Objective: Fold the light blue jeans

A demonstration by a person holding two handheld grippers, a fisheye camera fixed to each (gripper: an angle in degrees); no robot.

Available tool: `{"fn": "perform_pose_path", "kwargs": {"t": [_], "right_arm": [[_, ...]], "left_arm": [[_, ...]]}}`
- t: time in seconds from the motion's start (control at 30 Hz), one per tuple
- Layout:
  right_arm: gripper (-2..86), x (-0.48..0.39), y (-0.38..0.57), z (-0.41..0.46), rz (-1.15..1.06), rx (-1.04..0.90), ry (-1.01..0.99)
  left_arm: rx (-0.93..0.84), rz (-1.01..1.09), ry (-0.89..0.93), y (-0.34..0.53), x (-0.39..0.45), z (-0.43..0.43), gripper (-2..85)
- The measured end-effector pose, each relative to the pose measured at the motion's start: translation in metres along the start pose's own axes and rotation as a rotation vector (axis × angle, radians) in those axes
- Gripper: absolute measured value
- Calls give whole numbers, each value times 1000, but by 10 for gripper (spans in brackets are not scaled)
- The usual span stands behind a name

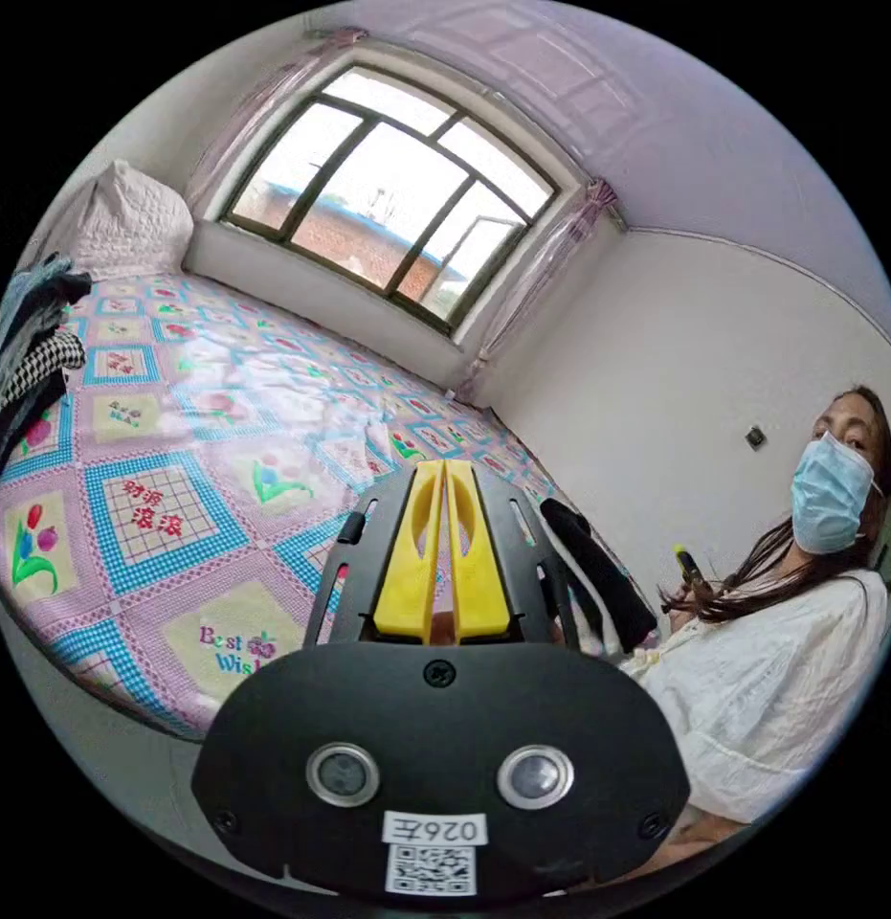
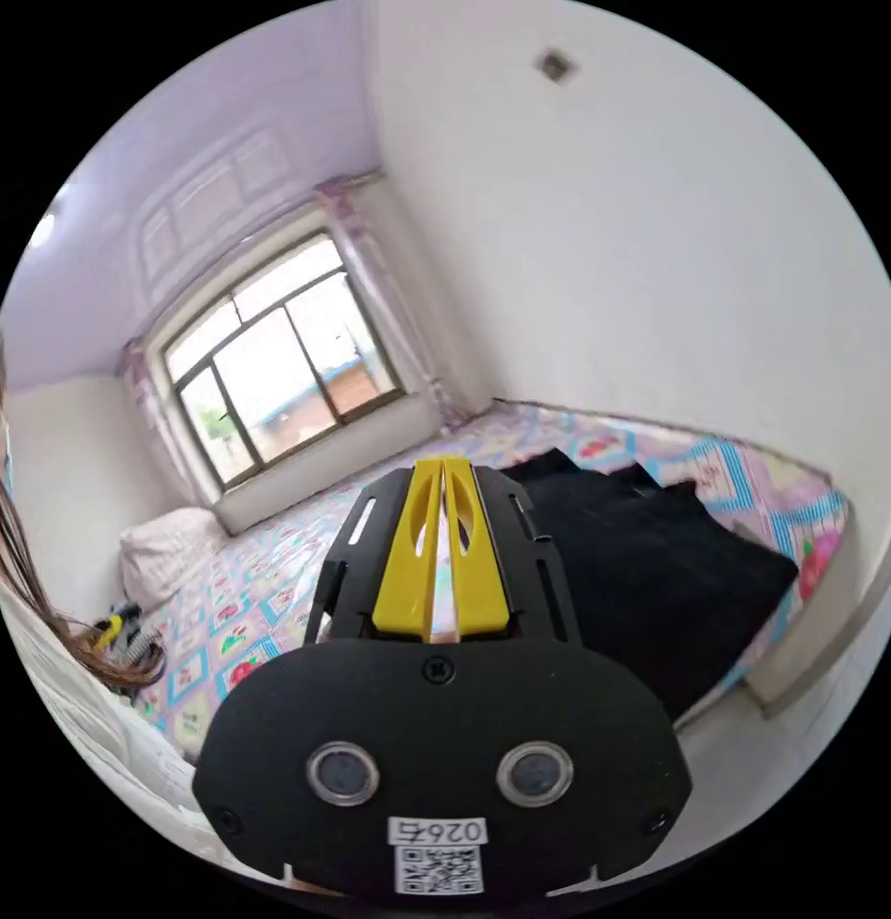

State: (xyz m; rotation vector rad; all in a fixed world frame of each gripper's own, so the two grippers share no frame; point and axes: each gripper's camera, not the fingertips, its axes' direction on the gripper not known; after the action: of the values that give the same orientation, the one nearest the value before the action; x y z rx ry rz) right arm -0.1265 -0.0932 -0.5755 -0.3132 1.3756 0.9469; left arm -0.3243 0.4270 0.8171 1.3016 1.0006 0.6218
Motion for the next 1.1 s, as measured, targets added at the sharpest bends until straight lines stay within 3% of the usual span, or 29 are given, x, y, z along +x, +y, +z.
{"fn": "perform_pose_path", "kwargs": {"t": [0.2,0.37,0.5,0.63,0.7,0.77,0.83,0.93,1.1], "right_arm": [[-10,-197,55,-61,-473,350,73],[-10,-280,102,-121,-463,565,-127],[-9,-315,118,-151,-444,459,-385],[-10,-340,139,-156,-465,480,-479],[-10,-340,146,-151,-434,500,-514],[-10,-336,150,-141,-383,490,-555],[-10,-327,154,-124,-360,442,-628],[-9,-312,162,-90,-347,342,-719],[-9,-300,199,-6,-200,186,-766]], "left_arm": [[266,195,-254,-36,123,-141,-10],[488,348,-395,-56,213,-243,-9],[557,453,-319,-87,281,-291,-5],[660,627,-249,-105,349,-312,33],[739,664,-18,-128,373,-323,39],[698,734,190,-151,386,-322,7],[649,720,253,-178,395,-314,-3],[601,572,56,-220,408,-288,-7],[442,187,-422,-307,395,-244,9]]}}
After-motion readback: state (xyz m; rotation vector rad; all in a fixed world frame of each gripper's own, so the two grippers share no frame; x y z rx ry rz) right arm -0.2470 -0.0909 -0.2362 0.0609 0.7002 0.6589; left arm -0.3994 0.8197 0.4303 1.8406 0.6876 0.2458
